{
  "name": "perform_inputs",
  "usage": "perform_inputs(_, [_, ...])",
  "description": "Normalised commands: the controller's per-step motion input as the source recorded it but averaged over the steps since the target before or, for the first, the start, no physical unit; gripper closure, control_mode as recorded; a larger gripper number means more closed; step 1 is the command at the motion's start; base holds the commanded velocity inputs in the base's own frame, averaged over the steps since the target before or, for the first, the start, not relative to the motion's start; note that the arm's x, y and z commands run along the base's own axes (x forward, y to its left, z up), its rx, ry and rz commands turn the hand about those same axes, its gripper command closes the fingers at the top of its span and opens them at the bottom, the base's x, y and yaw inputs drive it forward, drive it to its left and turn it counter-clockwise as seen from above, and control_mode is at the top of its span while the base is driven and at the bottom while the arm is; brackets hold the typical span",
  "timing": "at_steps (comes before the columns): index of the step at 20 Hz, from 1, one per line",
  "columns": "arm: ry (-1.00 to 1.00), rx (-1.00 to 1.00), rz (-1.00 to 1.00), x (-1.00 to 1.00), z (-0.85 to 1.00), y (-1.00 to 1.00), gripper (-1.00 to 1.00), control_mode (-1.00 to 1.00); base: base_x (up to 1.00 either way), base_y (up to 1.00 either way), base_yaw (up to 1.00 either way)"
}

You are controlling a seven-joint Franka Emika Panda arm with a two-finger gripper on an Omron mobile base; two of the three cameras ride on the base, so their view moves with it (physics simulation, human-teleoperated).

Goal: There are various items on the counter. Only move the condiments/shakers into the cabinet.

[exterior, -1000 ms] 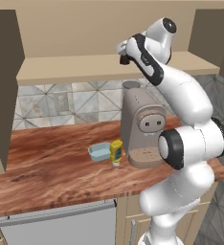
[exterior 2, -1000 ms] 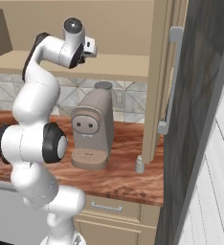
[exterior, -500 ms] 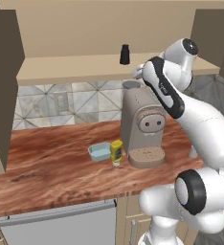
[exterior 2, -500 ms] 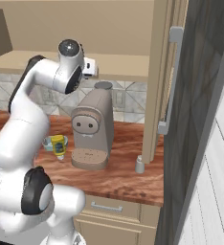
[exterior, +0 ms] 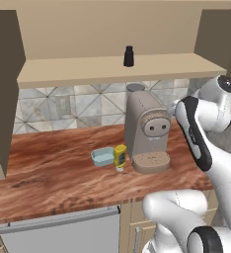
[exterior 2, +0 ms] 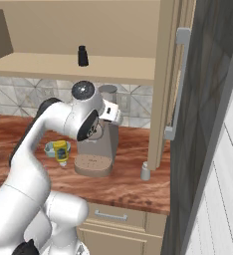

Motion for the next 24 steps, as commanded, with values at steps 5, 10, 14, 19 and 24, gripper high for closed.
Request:
perform_inputs(5, [0.37, 0.0, -0.37, -0.52, -0.58, -1.0, -1.0, -1.0, 0.0, 0.0, 0.0])
perform_inputs(10, [0.05, -0.01, -0.06, -0.01, -0.17, -0.44, -1.0, -1.0, 0.0, 0.0, 0.0])
perform_inputs(14, [0.04, 0.0, 0.01, 0.0, -0.39, -0.62, -1.0, -1.0, 0.0, 0.0, 0.0])
perform_inputs(19, [0.08, 0.0, 0.01, 0.0, -0.48, -0.47, -1.0, -1.0, 0.0, 0.0, 0.0])
perform_inputs(24, [0.17, 0.0, 0.0, 0.08, -0.44, -0.21, -1.0, -1.0, 0.0, 0.0, 0.0])
